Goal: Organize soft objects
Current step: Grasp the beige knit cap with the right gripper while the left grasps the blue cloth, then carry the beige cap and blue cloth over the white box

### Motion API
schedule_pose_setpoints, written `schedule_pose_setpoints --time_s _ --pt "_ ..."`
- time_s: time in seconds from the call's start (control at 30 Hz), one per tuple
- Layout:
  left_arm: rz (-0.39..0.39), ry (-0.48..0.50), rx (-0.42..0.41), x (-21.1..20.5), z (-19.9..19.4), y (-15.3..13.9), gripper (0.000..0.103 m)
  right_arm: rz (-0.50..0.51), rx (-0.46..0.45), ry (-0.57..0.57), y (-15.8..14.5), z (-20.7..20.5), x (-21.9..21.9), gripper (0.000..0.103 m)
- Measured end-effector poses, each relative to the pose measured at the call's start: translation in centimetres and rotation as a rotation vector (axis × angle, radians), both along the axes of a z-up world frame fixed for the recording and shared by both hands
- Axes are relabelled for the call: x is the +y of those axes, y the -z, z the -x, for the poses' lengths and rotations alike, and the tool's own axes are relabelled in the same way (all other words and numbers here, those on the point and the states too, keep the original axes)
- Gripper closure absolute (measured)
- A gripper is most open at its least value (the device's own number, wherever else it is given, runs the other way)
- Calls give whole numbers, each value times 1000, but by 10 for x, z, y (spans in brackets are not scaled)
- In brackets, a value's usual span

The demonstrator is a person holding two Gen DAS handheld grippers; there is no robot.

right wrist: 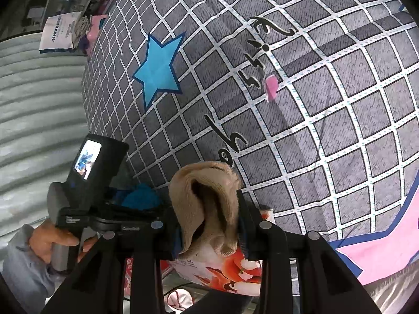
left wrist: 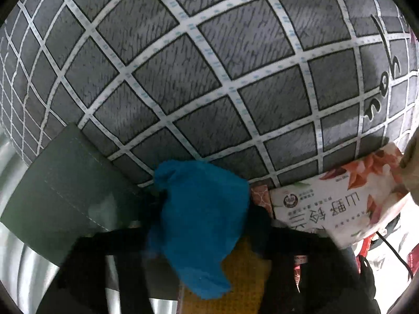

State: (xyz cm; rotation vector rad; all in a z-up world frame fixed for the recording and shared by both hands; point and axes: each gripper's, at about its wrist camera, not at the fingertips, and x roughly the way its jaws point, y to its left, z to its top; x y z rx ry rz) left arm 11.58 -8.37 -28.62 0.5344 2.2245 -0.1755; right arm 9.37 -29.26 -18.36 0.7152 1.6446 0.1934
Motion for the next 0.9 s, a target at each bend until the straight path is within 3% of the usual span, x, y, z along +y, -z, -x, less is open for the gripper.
schedule_pose_setpoints --time_s 0.13,0.37,0.53,0.7,0.9 --pt "88 -34 -70 9 -2 -20 71 9 -15 8 -6 4 -6 68" --pt "154 20 -412 2 -11 -87 74 63 -54 -12 -19 6 -10 68" --pt "235 23 -584 -11 -3 -136 74 108 -75 -31 -27 11 -6 68" --pt "320 0 -649 -33 10 -174 74 159 -93 -39 -36 19 -7 68" --pt "418 -2 -659 -57 38 -189 74 211 -110 -18 -50 34 -18 68"
